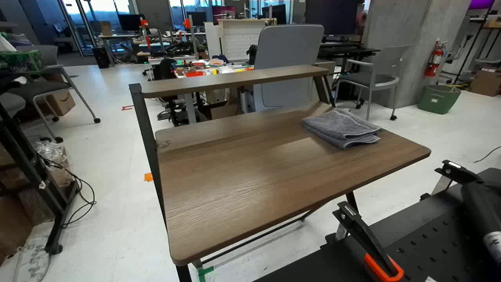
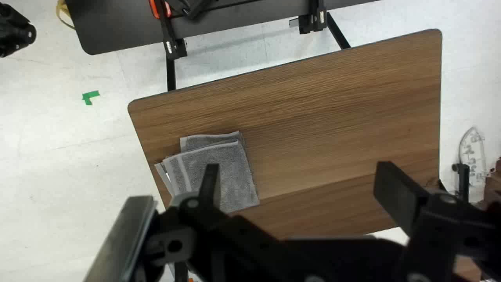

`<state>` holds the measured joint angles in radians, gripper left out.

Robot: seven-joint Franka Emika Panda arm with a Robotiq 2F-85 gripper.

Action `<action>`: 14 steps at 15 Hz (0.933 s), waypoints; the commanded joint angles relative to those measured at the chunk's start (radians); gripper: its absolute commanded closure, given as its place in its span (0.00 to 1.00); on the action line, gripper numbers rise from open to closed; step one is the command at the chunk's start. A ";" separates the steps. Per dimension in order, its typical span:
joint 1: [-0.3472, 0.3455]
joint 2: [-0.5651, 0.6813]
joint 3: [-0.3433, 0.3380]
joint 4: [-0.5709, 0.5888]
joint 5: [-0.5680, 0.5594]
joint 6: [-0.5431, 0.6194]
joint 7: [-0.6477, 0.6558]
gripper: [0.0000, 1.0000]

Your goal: Move the towel to the left

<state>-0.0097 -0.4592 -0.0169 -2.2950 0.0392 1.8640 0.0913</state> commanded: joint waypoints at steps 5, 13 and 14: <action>-0.007 0.001 0.005 0.003 0.003 -0.003 -0.003 0.00; -0.021 0.063 0.004 0.020 -0.006 0.019 0.028 0.00; -0.028 0.112 0.001 0.036 -0.011 0.030 0.044 0.00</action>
<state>-0.0120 -0.4422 -0.0179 -2.2958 0.0379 1.8673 0.1046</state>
